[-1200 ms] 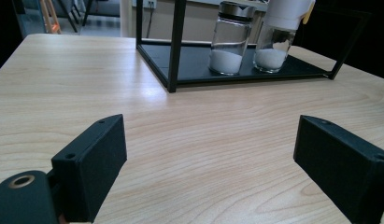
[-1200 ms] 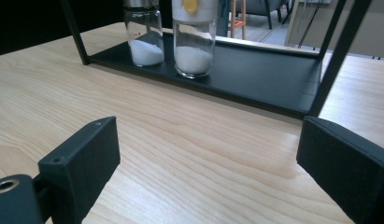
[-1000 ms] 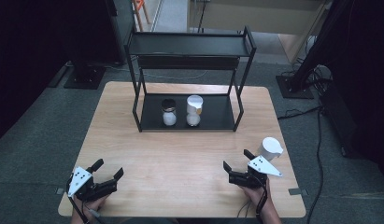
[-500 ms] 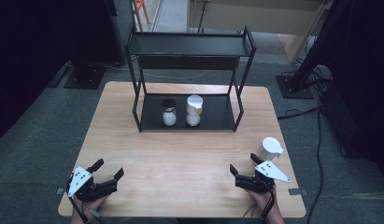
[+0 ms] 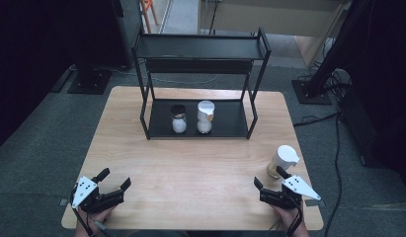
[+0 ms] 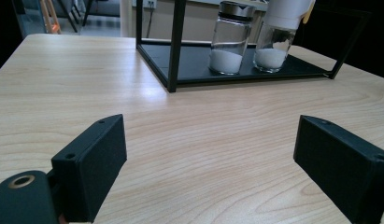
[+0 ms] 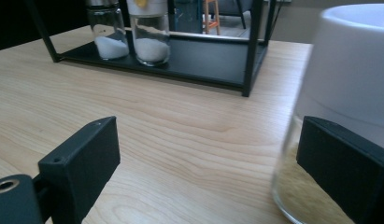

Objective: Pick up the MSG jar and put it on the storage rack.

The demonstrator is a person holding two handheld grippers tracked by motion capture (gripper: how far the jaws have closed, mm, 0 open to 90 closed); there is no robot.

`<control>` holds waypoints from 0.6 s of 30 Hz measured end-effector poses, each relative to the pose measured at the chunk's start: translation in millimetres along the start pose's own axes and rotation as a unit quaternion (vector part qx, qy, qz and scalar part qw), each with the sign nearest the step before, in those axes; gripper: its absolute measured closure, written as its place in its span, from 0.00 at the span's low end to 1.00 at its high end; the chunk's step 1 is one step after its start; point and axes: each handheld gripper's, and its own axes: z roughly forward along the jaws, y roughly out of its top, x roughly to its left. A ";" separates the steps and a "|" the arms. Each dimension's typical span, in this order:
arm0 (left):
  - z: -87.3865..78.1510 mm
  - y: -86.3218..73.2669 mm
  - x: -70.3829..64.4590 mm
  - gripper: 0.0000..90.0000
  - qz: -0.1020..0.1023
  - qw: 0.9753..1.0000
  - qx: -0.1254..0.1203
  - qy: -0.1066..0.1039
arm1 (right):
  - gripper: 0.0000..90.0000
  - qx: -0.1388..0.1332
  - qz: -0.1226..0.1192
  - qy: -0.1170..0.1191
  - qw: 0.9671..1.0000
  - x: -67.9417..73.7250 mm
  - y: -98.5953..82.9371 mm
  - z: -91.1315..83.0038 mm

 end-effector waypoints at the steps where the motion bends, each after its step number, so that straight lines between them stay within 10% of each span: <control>1: 0.0 0.0 0.0 0.11 0.000 1.000 0.000 0.000 | 0.06 -0.001 0.002 -0.002 1.000 -2.1 -0.3 -1.9; 18: 0.0 0.0 -0.4 0.11 0.001 1.000 0.000 0.001 | 0.06 0.005 0.008 -0.026 1.000 -24.4 -8.0 -17.6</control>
